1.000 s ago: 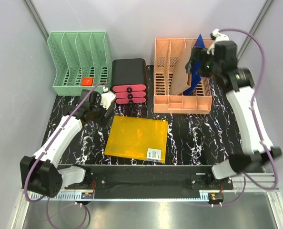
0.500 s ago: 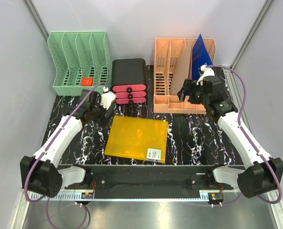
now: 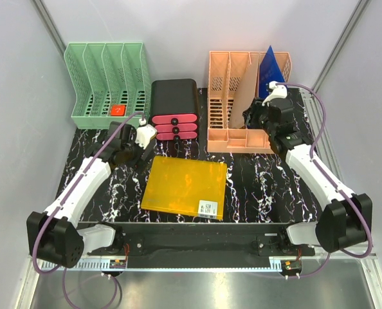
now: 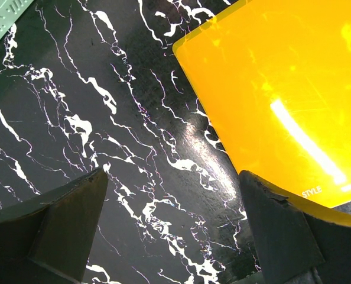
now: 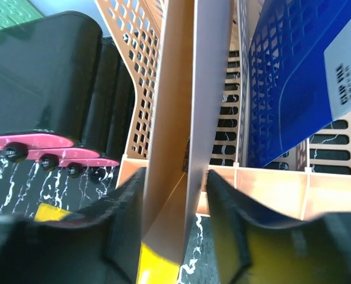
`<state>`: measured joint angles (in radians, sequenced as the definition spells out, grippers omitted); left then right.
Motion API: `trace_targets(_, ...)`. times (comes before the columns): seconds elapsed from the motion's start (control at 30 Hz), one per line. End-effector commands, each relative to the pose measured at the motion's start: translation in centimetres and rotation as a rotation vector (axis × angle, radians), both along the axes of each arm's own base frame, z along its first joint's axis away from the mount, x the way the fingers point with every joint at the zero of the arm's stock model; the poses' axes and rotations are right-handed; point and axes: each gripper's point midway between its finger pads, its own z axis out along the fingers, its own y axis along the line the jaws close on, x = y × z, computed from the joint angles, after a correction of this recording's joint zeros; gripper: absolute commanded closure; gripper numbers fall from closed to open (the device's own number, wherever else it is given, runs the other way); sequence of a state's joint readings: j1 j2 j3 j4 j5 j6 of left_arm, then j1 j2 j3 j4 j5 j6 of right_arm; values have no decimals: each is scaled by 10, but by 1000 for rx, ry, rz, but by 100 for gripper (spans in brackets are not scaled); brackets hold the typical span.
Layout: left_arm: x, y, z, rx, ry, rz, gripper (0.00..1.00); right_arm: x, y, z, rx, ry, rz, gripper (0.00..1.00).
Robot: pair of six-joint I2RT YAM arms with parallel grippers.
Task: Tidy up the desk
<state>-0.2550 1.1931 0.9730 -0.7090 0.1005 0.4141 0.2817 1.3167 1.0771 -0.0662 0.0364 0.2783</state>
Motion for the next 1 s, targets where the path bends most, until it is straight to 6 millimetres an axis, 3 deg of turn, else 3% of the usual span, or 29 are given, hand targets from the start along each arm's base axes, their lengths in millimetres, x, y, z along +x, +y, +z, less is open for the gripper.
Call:
trace_targets(0.0,4,0,14,-12,-63,2,1,14,1,22,21,-87,-26,59)
trace_targets(0.1,4,1,12,-9,-58,0,1,13,-1,30,16,-81,-36,69)
trace_targets(0.3,5,0,12,-13,-57,0,1,17,-7,67,-2,-74,-73,72)
trace_targets(0.4,4,-1,12,-20,-55,-3,1,23,-6,51,-33,26,-78,72)
trace_targets(0.43,3,-1,12,-20,-55,-3,1,26,-4,61,-27,20,-76,72)
trace_targets(0.77,0,2,9,-5,-58,0,1,52,7,31,-87,243,-55,68)
trace_targets(0.97,-1,5,6,10,-53,-3,1,61,6,34,-99,257,-77,47)
